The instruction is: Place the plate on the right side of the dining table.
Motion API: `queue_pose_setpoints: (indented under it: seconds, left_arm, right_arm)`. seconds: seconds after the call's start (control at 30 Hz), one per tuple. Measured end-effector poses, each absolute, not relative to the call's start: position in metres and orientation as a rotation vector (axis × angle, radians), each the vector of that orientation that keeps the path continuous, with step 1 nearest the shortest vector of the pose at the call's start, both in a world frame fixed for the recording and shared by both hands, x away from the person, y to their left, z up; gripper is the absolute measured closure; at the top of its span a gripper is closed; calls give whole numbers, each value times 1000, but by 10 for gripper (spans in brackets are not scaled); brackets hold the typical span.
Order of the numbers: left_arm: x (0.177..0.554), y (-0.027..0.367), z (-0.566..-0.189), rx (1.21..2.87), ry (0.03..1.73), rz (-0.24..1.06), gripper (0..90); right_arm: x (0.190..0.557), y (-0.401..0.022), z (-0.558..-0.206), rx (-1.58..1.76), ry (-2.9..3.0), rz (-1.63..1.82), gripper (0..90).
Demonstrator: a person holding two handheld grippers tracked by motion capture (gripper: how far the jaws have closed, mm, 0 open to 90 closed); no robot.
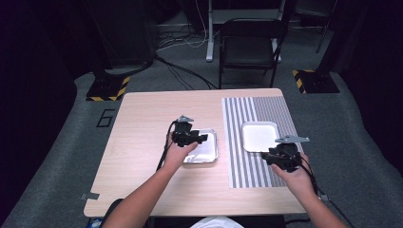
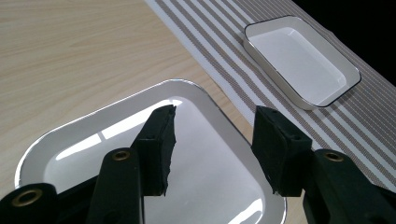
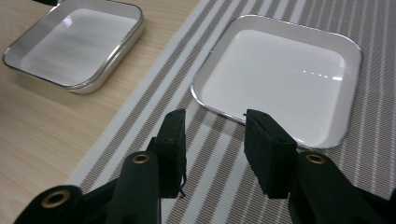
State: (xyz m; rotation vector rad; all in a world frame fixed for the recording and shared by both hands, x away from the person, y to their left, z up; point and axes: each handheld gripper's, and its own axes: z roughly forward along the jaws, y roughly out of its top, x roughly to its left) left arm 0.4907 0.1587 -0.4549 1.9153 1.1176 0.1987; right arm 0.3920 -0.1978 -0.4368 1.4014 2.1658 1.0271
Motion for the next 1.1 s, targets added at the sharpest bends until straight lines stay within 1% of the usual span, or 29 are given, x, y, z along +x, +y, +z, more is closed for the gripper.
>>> queue_pose_setpoints:
  seconds: [0.23,0.43,0.7,0.9,1.0,1.1]
  left_arm:
    - [487,188,-464,1907,1162,227,487]
    - [484,207,-477,1900,1213,234,466]
    - [480,220,-484,1898,1213,253,439]
    - [477,228,-489,1901,1216,275,423]
    - [477,232,-490,1903,1224,304,409]
    - [477,238,-491,1895,1238,301,383]
  right_arm:
    - [393,-165,-439,1353,2235,1087,584]
    - [396,-147,-445,1318,2266,1109,584]
    - [394,-129,-454,1238,2303,1160,562]
    - [391,-114,-459,1152,2356,1150,529]
    - [390,-106,-463,1117,2370,1158,521]
    - [389,-98,-468,1086,2391,1160,503]
